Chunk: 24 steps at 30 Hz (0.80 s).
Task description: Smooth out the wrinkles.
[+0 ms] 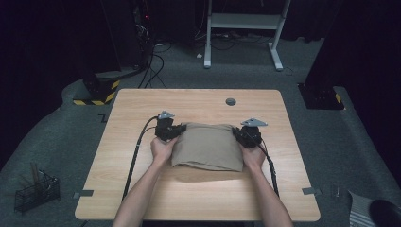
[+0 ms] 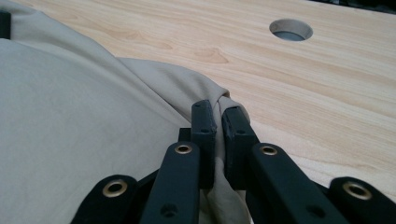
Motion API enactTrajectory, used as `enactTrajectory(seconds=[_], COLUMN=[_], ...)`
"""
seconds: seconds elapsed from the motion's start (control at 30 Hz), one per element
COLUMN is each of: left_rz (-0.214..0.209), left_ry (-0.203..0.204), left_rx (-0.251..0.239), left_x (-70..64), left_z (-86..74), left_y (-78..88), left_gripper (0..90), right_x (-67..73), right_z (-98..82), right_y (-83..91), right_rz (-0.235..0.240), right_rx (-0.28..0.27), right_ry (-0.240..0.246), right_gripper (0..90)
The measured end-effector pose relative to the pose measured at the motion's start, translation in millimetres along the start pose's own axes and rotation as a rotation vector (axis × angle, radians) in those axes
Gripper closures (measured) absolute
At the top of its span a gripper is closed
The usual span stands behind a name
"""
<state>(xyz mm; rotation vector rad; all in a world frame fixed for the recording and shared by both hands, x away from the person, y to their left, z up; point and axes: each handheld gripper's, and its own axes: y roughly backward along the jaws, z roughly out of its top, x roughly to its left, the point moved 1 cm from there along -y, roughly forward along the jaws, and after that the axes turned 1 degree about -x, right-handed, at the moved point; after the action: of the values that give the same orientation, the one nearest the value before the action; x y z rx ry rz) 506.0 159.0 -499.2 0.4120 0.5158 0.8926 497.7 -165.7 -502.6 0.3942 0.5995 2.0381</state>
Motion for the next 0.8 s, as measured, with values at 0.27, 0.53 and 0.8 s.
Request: enactTrajectory(seconds=[0.27,0.53,0.8], left_rz=[0.022,0.023,0.008], left_ry=[0.006,0.013,0.023], left_rx=[0.019,0.033,0.048], left_x=[5.6,8.3,11.1], left_z=[-4.3,-6.8,-8.7], left_y=[-2.2,-2.7,-5.4], left_gripper=[84.1,87.1,88.3], right_x=[-2.9,-2.0,-4.4], right_z=[-4.5,-7.1,-10.3], right_y=[-7.1,-10.2,-14.4], right_rz=[0.001,-0.006,0.004], right_rx=[0.029,0.043,0.056], right_ry=[-0.009,-0.001,-0.01], right_gripper=[84.5,84.6,84.7])
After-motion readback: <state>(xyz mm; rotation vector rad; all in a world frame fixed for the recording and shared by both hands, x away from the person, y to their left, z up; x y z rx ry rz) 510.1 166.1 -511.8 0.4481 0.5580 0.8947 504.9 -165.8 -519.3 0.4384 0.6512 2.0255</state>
